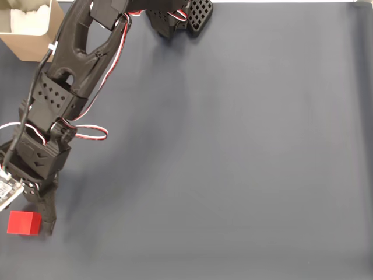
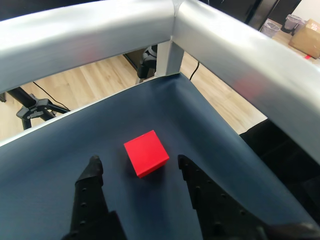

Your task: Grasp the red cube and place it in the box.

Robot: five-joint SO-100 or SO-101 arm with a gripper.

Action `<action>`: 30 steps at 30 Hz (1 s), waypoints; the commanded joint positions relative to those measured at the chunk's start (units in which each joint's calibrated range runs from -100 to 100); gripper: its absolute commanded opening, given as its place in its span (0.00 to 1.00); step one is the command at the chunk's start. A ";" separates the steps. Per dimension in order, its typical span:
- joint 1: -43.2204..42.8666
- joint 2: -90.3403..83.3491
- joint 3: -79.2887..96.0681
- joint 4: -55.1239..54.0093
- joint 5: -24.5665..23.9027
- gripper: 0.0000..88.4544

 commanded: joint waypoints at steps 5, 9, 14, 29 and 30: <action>-1.20 -0.21 -3.18 -2.27 0.20 0.40; -1.42 0.74 -4.54 -2.35 0.15 0.40; -1.56 2.04 -6.55 -2.35 0.10 0.40; -1.77 2.91 -7.65 -2.44 0.00 0.40; -1.84 2.82 -7.55 -2.35 0.00 0.40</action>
